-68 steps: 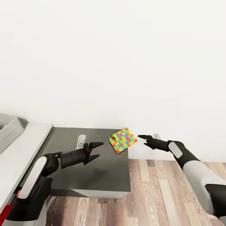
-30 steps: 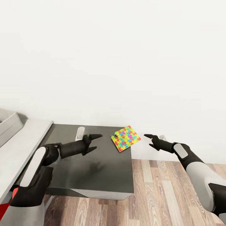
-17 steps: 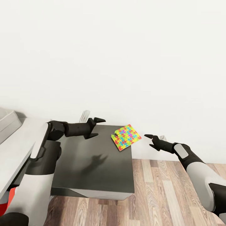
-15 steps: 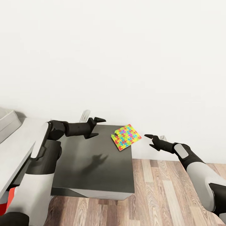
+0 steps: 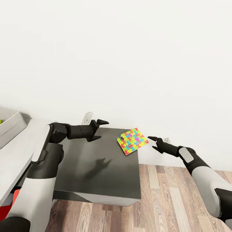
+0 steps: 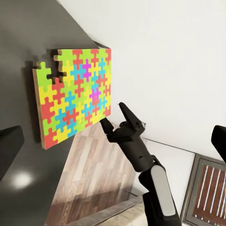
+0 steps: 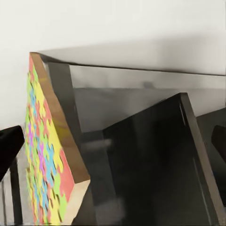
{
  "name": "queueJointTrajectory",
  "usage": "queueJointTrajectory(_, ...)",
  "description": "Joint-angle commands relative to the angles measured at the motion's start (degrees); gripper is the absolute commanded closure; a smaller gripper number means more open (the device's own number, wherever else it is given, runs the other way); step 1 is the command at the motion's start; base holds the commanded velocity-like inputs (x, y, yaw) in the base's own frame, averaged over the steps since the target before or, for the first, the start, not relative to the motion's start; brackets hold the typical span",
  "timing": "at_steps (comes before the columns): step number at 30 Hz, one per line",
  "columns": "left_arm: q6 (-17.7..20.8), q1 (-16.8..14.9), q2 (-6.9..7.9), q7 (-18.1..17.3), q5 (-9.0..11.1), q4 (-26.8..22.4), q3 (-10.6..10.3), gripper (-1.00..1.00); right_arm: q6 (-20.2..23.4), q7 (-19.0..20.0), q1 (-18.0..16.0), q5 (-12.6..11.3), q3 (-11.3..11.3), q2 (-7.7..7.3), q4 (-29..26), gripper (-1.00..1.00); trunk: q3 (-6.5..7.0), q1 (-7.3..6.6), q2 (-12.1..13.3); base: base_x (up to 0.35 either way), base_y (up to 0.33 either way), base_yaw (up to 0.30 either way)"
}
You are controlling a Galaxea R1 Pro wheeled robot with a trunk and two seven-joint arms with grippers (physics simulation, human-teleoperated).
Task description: Put all the toys in the child's room - the three board games (two on the bed and one on the table), the two jigsaw puzzles on the table, and the tennis ball on the table - inside the toy box on the table in the child's room.
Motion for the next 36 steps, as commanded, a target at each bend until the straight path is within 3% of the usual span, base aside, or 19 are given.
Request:
queueJointTrajectory(1, 0.16, -0.05, -0.02, 0.73, 0.47, -0.03, 0.06, -1.0, 0.37, 1.65, -0.02, 0.25, -0.23, -0.03, -0.01, -1.0, -0.04, 0.0, -0.03, 0.0, 0.0, 0.007)
queueJointTrajectory(11, 0.15, -0.05, -0.09, 1.48, 0.46, -0.03, 0.05, -1.0, 0.39, 4.42, 0.09, 0.33, 0.15, -0.06, 0.02, -1.0, -0.04, 0.0, -0.03, 0.0, 0.0, 0.002)
queueJointTrajectory(36, 0.15, -0.08, -0.75, 1.5, 0.46, -0.04, -0.04, -1.0, 0.53, 4.22, 0.44, 0.0, -0.29, -0.03, 0.58, -1.0, -0.03, 0.0, -0.03, 0.0, 0.0, 0.079)
